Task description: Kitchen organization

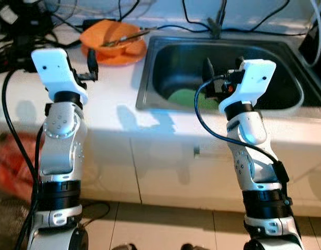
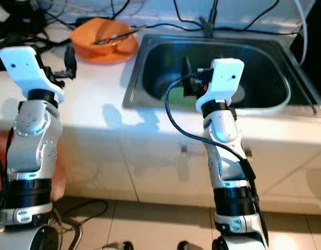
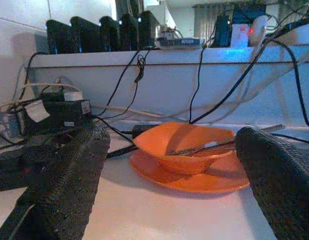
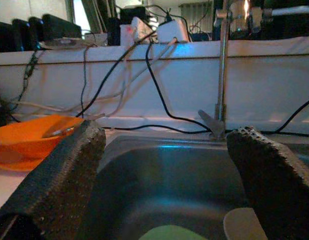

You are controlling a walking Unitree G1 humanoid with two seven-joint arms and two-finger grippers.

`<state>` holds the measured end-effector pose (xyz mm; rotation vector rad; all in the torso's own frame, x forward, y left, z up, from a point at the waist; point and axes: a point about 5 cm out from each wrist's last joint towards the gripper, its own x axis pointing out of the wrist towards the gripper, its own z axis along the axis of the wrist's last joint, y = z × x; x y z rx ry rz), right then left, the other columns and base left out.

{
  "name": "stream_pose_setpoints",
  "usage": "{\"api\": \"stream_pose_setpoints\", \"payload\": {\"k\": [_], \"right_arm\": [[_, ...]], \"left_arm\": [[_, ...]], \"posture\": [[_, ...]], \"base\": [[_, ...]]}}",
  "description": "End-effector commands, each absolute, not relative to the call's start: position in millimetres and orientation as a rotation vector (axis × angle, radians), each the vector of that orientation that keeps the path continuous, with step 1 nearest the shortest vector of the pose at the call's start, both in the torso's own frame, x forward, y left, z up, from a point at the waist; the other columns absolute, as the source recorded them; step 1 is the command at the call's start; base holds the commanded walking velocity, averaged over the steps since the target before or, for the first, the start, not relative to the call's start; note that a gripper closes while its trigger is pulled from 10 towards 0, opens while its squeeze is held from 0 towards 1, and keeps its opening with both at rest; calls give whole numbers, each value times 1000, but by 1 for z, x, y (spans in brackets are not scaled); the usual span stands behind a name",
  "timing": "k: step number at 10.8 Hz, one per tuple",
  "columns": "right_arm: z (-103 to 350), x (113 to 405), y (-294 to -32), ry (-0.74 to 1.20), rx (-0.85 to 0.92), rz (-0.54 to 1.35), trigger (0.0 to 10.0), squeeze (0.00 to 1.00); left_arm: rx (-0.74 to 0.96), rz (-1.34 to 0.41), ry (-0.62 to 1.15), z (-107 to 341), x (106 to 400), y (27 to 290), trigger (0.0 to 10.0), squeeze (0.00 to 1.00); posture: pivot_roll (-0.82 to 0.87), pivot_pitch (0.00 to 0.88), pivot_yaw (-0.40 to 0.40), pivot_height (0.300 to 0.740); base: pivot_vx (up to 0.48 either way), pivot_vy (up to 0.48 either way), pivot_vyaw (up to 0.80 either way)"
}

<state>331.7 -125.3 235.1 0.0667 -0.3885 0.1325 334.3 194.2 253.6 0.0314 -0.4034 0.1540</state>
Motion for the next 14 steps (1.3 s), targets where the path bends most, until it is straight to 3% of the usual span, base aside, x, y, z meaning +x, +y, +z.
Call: {"api": "stream_pose_setpoints", "payload": {"k": [1,7,12,14], "right_arm": [[241,331,-123,-415,59,137,10000,0],[238,332,-123,-404,59,139,10000,0],[236,332,-122,-399,56,146,10000,0],[236,332,-121,-395,53,149,10000,0]], "left_arm": [[32,175,-419,260,333,196,10000,0],[22,190,-404,257,334,198,10000,0],[0,171,-442,261,331,194,10000,0],[30,135,-359,249,336,191,10000,0]], "posture": [[61,116,20,740],[61,115,16,740],[62,111,16,740],[65,112,14,740]], "base": [[480,0,0],[480,0,0],[0,0,0],[0,0,0]]}}
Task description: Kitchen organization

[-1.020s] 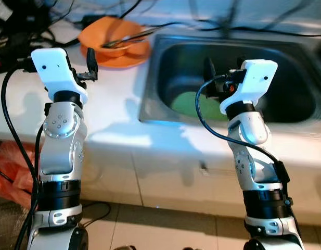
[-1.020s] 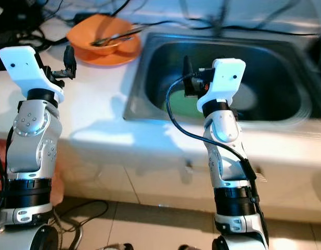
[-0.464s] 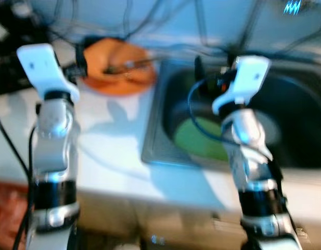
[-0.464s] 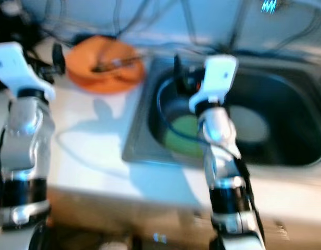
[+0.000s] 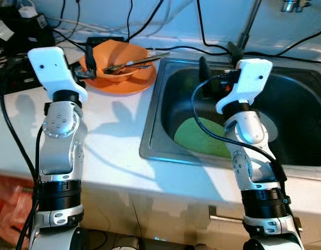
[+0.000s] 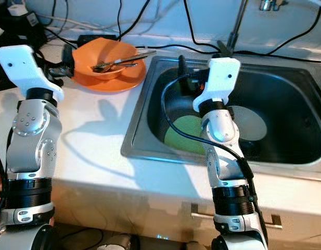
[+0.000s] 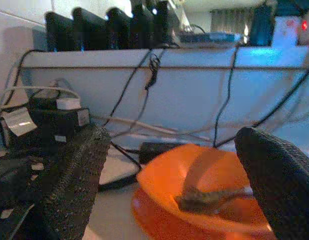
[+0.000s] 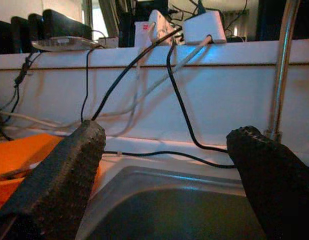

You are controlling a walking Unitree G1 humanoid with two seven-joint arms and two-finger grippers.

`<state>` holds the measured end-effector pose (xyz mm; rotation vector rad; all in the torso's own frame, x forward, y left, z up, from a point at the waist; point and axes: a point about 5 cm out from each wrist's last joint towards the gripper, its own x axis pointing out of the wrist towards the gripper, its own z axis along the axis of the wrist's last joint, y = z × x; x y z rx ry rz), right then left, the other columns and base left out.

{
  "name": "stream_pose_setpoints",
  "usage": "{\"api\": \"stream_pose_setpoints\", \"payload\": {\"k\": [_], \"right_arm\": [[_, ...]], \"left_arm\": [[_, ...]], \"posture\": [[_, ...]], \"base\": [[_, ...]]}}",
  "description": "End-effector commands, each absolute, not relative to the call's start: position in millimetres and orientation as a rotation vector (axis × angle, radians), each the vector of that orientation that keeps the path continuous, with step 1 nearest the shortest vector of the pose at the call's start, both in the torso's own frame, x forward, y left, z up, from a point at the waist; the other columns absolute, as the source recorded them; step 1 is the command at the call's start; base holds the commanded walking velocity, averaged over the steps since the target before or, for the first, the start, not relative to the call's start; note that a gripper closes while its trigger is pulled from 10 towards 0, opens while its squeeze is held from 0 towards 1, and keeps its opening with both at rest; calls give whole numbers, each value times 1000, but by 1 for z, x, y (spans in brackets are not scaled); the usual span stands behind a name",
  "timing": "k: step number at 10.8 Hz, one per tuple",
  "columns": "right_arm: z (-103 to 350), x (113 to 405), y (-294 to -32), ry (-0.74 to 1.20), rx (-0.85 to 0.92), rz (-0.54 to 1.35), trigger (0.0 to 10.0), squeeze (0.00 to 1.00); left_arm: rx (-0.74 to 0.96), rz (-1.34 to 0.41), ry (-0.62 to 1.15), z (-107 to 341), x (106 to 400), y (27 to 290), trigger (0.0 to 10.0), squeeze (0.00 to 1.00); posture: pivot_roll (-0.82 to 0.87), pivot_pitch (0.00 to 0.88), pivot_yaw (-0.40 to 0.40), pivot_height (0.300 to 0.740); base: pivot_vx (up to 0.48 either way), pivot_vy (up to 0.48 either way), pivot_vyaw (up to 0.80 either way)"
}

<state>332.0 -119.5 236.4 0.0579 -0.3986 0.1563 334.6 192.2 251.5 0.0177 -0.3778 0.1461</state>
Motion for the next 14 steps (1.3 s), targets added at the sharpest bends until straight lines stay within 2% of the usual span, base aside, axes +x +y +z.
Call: {"api": "stream_pose_setpoints", "payload": {"k": [1,4,9,12,14], "right_arm": [[235,332,-121,-393,51,151,10000,0],[234,334,-121,-375,58,157,10000,0],[225,333,-119,-277,78,255,10000,0],[204,325,-118,-124,-20,400,10000,0],[201,310,-112,-82,-75,580,10000,0]], "left_arm": [[40,124,-343,246,336,190,10000,0],[122,-26,-204,223,342,175,10000,0],[277,-188,-94,218,345,175,10000,0],[401,-294,-41,212,347,173,10000,0],[440,-333,6,205,350,173,10000,0]], "posture": [[65,113,15,740],[67,117,20,740],[81,135,15,740],[78,147,13,740],[67,153,17,740]], "base": [[0,0,0],[0,0,0],[0,0,0],[0,0,0],[0,0,0]]}}
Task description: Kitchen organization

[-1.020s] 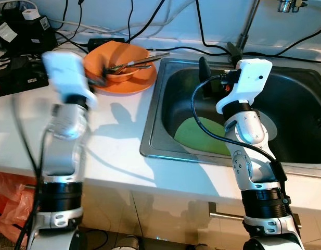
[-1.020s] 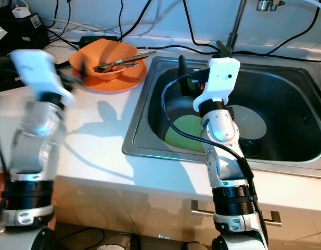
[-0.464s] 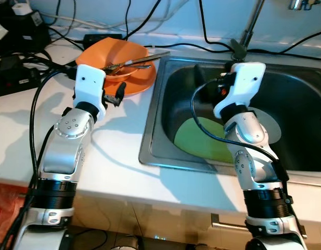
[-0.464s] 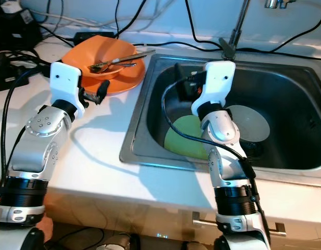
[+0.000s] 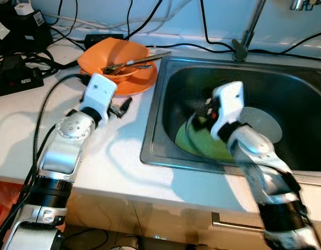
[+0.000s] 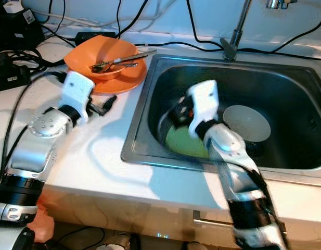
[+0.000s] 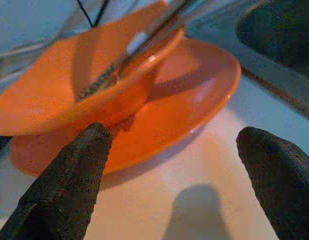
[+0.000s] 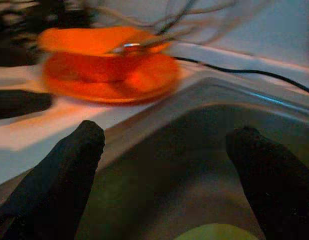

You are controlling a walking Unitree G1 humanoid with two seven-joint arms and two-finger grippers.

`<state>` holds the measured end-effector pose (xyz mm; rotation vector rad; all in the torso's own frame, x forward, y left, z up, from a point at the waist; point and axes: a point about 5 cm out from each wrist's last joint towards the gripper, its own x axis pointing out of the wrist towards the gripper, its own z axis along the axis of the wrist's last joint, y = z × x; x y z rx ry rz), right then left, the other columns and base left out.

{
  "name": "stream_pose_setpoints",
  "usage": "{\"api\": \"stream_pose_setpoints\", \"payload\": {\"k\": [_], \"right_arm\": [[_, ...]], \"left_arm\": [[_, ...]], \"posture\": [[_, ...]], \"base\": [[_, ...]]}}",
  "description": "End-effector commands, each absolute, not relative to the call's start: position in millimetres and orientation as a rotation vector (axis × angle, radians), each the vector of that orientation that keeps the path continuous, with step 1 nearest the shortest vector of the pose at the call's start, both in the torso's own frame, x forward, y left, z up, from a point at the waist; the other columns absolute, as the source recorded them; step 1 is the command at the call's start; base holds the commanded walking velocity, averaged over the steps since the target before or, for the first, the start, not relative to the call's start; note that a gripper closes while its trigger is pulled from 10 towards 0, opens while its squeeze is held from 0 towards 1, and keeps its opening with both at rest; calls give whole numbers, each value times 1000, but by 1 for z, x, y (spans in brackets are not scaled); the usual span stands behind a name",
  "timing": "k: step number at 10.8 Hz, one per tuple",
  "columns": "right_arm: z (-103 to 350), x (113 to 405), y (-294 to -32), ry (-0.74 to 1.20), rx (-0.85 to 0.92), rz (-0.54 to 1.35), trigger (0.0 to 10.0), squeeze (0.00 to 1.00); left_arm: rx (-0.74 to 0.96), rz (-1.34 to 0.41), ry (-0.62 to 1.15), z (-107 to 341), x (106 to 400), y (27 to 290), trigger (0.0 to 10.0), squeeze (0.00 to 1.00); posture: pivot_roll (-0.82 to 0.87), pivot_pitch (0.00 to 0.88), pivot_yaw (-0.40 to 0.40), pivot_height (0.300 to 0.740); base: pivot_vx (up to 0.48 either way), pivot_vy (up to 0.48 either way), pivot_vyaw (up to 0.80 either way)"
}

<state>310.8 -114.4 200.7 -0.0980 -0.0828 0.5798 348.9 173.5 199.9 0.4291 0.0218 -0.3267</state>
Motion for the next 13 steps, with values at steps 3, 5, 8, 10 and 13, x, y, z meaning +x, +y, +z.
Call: {"api": "stream_pose_setpoints", "payload": {"k": [3,5,8,10,13], "right_arm": [[206,309,-116,-103,-99,573,10000,0],[211,309,-115,-120,-89,558,10000,0],[210,306,-112,-122,-104,564,10000,0],[212,307,-113,-128,-110,557,10000,0],[213,308,-114,-138,-115,547,10000,0]], "left_arm": [[552,-380,64,202,358,179,10000,0],[629,-358,54,217,374,194,10000,0],[632,-346,82,227,389,205,10000,0],[570,-372,104,232,397,206,10000,0],[410,-416,142,240,403,205,10000,0]], "posture": [[62,155,14,740],[58,156,21,740],[48,162,20,740],[46,162,20,740],[45,156,24,740]], "base": [[0,0,0],[0,0,0],[0,0,0],[0,0,0],[0,0,0]]}}
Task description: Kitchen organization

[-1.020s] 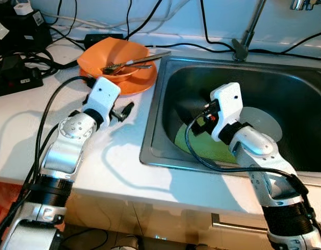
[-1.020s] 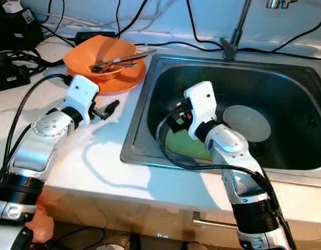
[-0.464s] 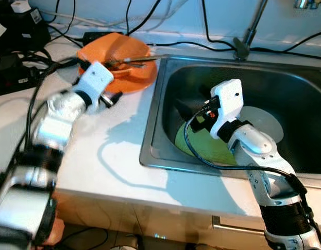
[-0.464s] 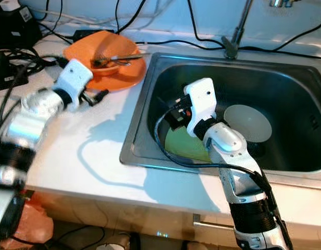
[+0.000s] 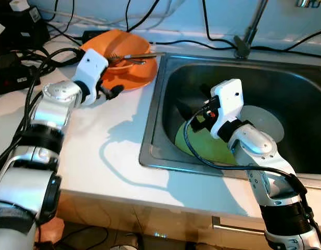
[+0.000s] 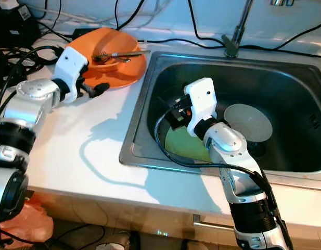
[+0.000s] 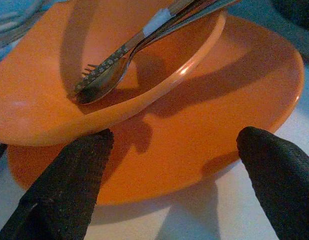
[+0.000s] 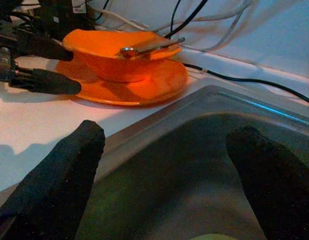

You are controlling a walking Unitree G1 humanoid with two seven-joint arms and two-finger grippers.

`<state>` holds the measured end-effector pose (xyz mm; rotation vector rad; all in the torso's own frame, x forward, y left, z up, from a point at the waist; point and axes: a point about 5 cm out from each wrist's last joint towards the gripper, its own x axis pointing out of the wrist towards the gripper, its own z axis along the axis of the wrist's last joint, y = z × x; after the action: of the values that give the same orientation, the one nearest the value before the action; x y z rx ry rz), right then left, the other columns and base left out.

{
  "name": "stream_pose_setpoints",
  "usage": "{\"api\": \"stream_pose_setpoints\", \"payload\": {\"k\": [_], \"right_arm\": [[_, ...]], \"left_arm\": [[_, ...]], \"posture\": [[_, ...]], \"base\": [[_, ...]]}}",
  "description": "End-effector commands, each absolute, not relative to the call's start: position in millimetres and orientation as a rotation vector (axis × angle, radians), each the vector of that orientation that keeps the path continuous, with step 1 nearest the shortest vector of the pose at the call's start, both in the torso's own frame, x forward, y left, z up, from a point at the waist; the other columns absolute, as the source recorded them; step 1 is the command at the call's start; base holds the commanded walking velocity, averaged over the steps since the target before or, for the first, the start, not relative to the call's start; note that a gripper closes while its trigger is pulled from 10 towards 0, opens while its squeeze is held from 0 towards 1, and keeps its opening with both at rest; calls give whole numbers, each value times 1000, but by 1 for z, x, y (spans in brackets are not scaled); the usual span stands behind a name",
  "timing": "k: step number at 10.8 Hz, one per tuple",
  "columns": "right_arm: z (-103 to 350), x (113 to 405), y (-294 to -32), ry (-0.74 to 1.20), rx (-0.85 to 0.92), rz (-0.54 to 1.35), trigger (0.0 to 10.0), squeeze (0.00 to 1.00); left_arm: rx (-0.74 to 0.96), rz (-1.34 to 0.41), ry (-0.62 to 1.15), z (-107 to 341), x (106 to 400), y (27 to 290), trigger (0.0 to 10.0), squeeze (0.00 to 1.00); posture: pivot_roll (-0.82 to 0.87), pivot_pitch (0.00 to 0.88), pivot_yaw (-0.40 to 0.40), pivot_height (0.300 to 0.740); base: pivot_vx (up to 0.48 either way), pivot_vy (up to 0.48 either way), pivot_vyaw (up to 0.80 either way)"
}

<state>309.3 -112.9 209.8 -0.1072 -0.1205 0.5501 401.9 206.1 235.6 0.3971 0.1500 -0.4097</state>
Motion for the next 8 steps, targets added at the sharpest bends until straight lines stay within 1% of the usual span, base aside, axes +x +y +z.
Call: {"api": "stream_pose_setpoints", "payload": {"k": [1,3,5,6,8], "right_arm": [[213,309,-114,-140,-115,543,10000,0],[213,310,-112,-144,-119,544,10000,0],[213,311,-114,-147,-121,533,10000,0],[213,312,-114,-147,-119,530,10000,0],[211,311,-112,-148,-118,530,10000,0]], "left_arm": [[329,-417,152,241,404,204,10000,0],[180,-418,169,240,405,202,10000,0],[114,-403,139,253,406,199,10000,0],[102,-384,140,254,407,200,10000,0],[119,-301,209,242,410,208,10000,0]], "posture": [[48,152,22,740],[51,145,17,740],[55,146,18,740],[55,146,19,740],[55,147,21,740]], "base": [[0,0,0],[0,0,0],[0,0,0],[0,0,0],[0,0,0]]}}
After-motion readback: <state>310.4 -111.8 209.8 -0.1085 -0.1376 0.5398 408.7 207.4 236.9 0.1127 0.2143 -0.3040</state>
